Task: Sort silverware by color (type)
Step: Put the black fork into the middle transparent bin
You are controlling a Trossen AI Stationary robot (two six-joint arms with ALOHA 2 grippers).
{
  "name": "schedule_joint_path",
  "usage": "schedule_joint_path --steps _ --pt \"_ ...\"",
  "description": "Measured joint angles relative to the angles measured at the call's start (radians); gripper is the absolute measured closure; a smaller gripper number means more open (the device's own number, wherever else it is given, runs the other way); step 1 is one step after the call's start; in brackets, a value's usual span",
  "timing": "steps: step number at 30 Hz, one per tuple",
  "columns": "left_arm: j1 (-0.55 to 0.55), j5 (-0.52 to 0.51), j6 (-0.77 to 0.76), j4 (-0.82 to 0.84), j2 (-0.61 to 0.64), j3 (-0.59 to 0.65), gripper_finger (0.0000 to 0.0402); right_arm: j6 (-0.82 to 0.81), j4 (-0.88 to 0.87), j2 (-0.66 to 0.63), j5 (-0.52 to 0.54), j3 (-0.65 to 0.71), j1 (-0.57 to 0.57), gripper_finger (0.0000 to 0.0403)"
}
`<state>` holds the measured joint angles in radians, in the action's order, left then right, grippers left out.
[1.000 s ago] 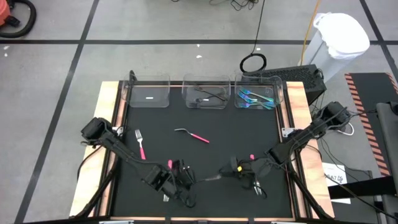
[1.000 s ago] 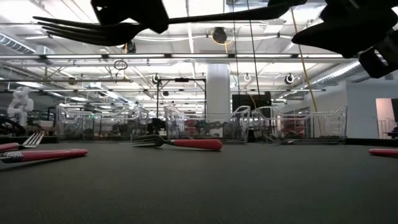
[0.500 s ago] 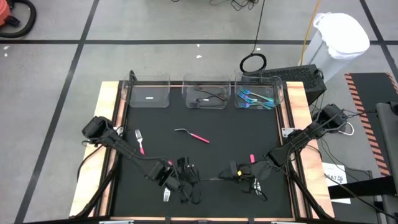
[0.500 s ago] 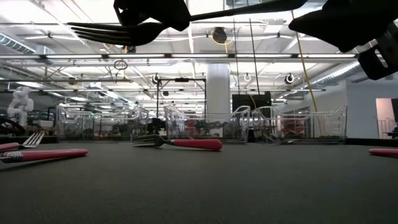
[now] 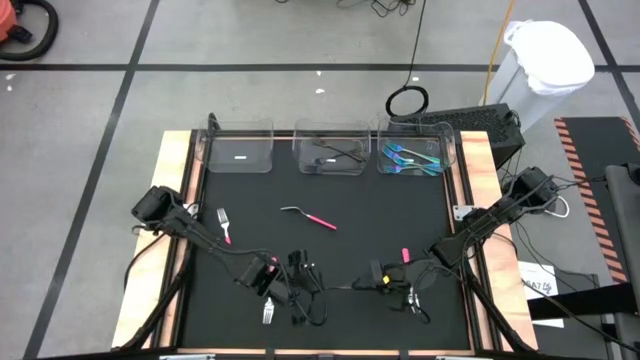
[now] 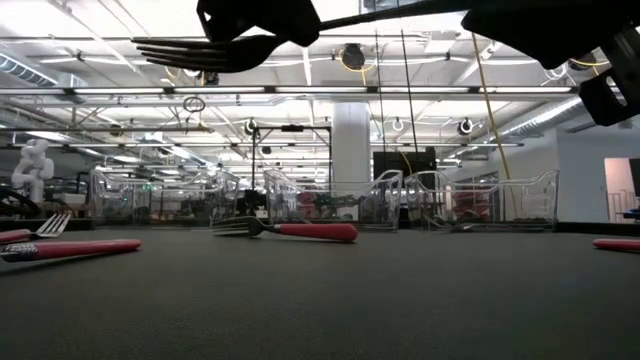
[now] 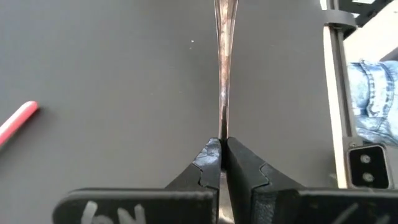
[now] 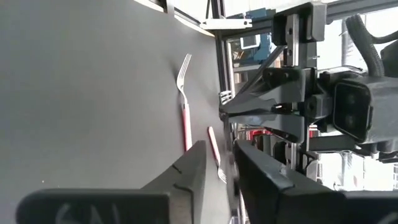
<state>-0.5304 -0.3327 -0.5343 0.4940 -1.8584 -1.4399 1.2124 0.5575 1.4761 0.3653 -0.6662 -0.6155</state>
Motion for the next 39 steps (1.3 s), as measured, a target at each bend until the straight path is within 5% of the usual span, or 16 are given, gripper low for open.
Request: schedule_joint_path --steps 23,35,39 --pt "-0.001 -0.01 0.017 -0.016 0.0 0.0 0.0385 -0.021 0.015 -0.002 0.005 0.0 0.0 0.0395" --pt "0.001 -0.151 0.053 -0.088 0.013 0.0 0.0223 -0.016 0.005 0.0 0.107 0.001 -0.001 0.0399" --pt "0.006 -0.175 0.08 -0.09 0.041 0.0 0.0201 -0.009 -0.005 -0.008 0.11 0.001 -0.001 0.0399"
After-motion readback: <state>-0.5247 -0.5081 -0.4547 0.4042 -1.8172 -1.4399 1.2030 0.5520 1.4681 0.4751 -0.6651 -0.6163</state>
